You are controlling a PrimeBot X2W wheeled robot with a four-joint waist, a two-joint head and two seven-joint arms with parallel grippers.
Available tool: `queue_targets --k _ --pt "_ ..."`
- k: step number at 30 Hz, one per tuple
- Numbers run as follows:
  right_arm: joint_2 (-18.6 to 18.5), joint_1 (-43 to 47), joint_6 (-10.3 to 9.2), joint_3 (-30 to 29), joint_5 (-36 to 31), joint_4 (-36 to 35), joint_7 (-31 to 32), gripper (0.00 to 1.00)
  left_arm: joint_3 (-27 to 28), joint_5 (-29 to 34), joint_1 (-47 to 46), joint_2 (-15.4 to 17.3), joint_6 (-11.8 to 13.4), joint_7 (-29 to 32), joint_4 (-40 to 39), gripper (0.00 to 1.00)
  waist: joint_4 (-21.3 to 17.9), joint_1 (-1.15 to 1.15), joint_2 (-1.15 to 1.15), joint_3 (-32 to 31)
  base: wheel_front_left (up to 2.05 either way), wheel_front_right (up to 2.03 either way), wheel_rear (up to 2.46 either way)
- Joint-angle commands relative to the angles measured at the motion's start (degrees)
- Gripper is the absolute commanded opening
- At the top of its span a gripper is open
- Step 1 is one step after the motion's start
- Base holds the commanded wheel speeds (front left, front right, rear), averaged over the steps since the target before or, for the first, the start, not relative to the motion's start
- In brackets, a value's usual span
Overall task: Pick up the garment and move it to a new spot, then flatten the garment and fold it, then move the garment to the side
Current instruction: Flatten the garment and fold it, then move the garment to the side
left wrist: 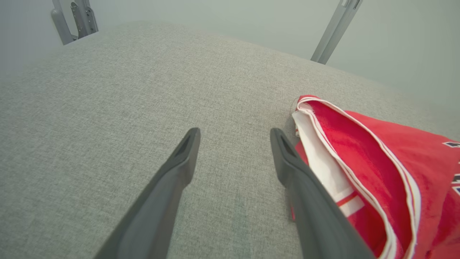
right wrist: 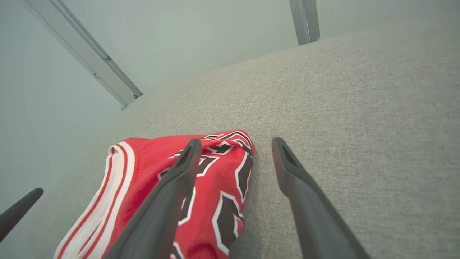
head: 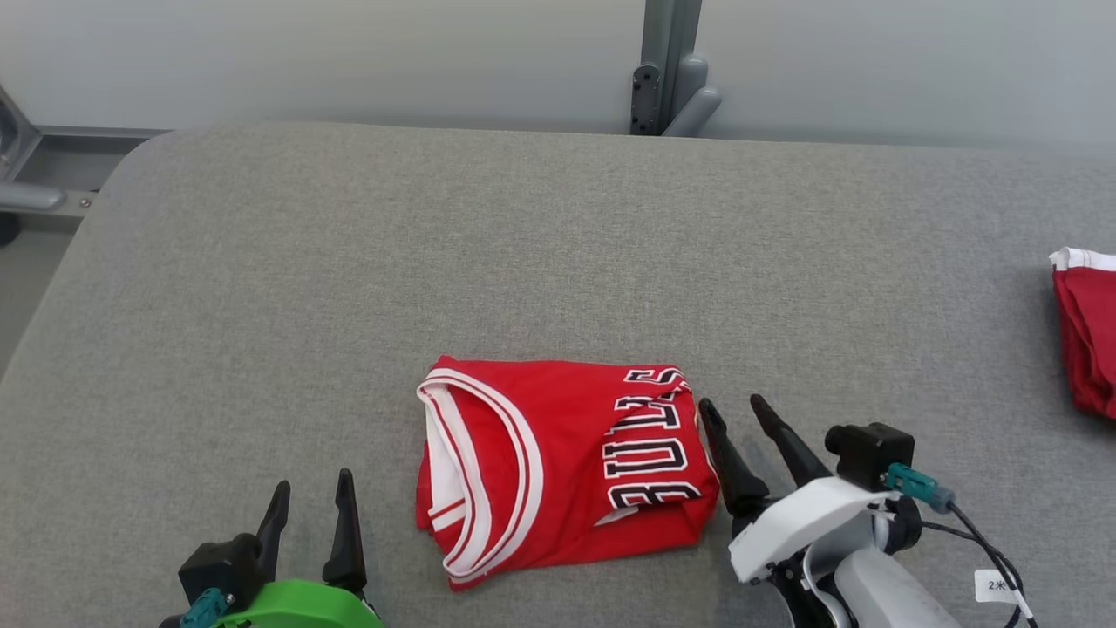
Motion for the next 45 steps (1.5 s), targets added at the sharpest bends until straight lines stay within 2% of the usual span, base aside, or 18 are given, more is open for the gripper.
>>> queue_targets --k 1,8,16,28,33,37,45 --pt "-0.35 0.77 0.01 -0.99 -1.27 -0.85 -0.21 1.0 0.46 0.37 1.01 0.21 0.31 0.0 -0.07 1.0 -0.88 0.0 0.52 -0.5 0.0 0.0 0.0" --pt "-0.16 5.0 0.01 -8.56 -8.83 -6.57 -0.2 1.0 1.97 1.35 1.66 0.21 0.51 0.0 -0.59 1.0 -4.55 0.0 0.52 -2.14 0.0 0.0 0.0" --pt "0.04 9.49 0.01 -13.39 -16.11 -11.81 -0.19 1.0 4.06 2.61 2.93 0.23 1.07 0.0 -1.08 1.0 -8.31 0.0 0.52 -3.74 0.0 0.0 0.0" --pt "0.14 13.67 0.0 -15.78 -14.67 -14.05 -0.18 1.0 6.65 4.4 5.04 0.23 1.27 0.0 -2.18 1.0 -10.91 0.0 0.52 -3.96 0.0 0.0 0.0" --pt "0.18 12.99 0.01 -12.54 -12.3 -13.92 -0.18 1.0 5.4 4.77 3.31 0.22 0.61 0.0 -1.89 1.0 -9.3 0.0 0.52 -2.57 0.0 0.0 0.0" --pt "0.12 9.77 0.0 -7.01 -8.41 -12.36 -0.19 1.0 3.73 4.73 1.8 0.23 0.08 0.0 -1.58 1.0 -6.35 0.0 0.52 -0.36 0.0 0.0 0.0" --pt "0.08 2.04 0.01 2.82 -1.29 -4.31 -0.18 1.0 3.32 4.74 0.79 0.23 -0.18 0.0 -0.89 1.0 -0.61 0.0 0.52 1.94 0.0 0.0 0.0"
